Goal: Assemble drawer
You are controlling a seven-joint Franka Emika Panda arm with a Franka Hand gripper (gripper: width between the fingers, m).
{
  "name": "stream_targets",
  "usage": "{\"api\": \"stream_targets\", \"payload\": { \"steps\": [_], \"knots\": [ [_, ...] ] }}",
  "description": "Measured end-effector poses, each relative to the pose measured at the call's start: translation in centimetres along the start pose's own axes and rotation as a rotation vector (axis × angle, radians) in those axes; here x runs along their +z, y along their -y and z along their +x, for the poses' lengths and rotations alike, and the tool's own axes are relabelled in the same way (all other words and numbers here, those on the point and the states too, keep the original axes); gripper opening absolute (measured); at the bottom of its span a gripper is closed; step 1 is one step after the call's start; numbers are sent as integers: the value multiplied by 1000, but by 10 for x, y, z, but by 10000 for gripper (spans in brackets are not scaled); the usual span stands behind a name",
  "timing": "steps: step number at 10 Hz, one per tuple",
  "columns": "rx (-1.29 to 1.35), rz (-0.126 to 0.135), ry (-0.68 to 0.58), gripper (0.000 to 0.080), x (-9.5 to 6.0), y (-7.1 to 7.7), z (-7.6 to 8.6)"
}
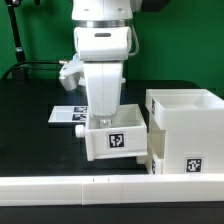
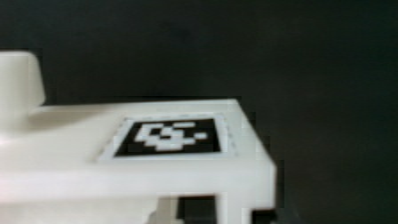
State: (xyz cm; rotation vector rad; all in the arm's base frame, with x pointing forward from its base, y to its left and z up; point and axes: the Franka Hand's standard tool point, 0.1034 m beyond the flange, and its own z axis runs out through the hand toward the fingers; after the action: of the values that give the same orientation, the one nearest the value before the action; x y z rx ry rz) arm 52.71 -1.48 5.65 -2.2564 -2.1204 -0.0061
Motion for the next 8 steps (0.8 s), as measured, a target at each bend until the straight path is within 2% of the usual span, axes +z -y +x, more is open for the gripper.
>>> {"api": "stream_targets", "payload": {
  "steps": [5,8],
  "knots": [
    [-1,1,0,42,0,0,0],
    [-10,-2,-3,42,1,-2,6]
  ]
}}
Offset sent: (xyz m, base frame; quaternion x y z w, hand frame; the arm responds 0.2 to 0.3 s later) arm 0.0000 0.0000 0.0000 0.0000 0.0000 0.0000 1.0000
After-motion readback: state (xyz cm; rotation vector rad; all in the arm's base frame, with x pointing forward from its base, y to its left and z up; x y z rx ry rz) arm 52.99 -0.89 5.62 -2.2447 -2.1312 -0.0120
